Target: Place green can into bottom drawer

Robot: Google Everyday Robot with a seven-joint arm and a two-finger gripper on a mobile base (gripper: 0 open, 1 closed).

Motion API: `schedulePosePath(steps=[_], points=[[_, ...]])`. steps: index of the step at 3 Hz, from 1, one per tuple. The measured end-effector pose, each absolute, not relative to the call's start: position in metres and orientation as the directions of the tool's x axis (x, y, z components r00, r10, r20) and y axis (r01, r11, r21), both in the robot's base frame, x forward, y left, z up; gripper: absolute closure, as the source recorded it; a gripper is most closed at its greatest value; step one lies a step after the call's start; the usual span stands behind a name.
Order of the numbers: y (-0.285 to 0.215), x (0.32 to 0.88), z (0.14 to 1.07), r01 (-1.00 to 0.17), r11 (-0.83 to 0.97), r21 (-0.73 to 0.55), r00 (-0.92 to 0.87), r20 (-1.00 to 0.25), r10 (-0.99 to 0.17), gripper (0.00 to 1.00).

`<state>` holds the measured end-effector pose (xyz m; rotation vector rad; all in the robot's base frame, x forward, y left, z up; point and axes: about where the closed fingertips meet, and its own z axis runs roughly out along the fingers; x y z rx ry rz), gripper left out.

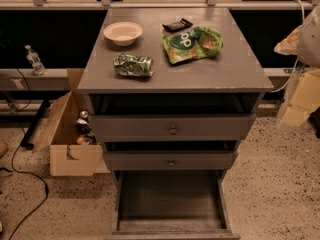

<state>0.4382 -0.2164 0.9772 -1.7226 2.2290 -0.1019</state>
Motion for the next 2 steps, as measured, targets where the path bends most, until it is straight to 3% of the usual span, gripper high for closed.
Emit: schedulePosePath(steps=[2], points=[[-0.198, 0.472, 0.977, -0.925, 0.284, -0.254, -0.207, -0.29, -0.934, 0.0]])
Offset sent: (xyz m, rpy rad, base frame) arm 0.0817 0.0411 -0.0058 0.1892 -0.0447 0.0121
